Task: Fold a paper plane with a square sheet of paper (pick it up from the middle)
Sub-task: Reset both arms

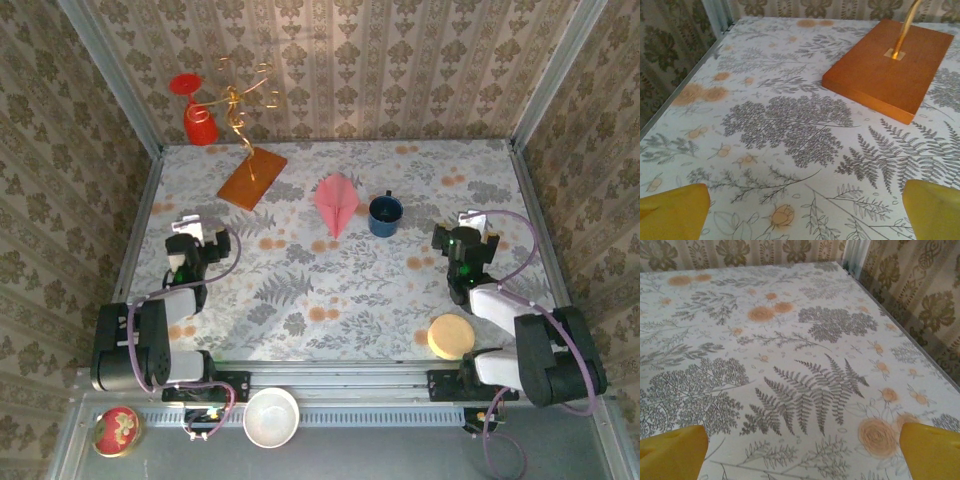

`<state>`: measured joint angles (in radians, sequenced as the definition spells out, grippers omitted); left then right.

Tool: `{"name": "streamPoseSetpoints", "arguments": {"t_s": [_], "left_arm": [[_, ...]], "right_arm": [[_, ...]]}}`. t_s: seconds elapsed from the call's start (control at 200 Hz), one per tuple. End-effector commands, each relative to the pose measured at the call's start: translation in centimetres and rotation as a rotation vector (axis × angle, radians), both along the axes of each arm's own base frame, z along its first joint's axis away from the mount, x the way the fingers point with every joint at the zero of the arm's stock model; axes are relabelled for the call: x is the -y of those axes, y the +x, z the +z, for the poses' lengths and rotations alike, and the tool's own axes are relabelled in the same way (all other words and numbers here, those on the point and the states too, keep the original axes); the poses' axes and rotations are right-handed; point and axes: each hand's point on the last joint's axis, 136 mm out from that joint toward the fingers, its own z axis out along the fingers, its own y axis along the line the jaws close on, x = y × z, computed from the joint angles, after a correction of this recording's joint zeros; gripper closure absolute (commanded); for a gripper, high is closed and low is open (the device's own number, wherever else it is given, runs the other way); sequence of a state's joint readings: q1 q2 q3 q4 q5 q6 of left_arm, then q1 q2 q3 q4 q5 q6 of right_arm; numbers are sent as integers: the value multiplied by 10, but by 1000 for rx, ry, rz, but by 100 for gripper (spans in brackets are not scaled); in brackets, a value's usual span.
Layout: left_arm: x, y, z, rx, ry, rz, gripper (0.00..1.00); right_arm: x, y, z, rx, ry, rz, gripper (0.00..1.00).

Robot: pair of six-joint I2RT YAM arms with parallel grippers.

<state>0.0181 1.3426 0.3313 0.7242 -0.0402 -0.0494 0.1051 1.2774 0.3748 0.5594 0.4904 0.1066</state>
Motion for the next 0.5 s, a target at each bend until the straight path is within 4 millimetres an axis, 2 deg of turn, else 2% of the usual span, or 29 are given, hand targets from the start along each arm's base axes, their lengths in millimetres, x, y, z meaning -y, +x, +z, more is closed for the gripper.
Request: {"name": "streamPoseSetpoints", "arguments": {"t_s": [0.0, 0.13, 0.15, 0.205, 0.26, 0.34, 0.495], "left_arm": [[8, 11, 16, 87, 32, -69, 0], [8, 17, 4, 87, 38, -71, 0], [8, 18, 1, 86, 38, -70, 0], [10, 20, -6, 82, 51, -73, 0], [11, 24, -4, 85, 74, -67, 0], [12, 31, -8, 32, 101, -60, 0], [13, 30, -10, 24, 104, -58, 0]], "right_arm": [[-8, 19, 15, 80, 4, 78, 0], [-18, 33, 13, 89, 29, 146, 0], [-19, 34, 3, 68, 31, 153, 0], [-23, 38, -3, 66, 32, 177, 0], [-27, 42, -8, 59, 36, 197, 0], [-28, 42, -11, 50, 48, 210, 0], [-30, 41, -18, 59, 52, 228, 0]]}}
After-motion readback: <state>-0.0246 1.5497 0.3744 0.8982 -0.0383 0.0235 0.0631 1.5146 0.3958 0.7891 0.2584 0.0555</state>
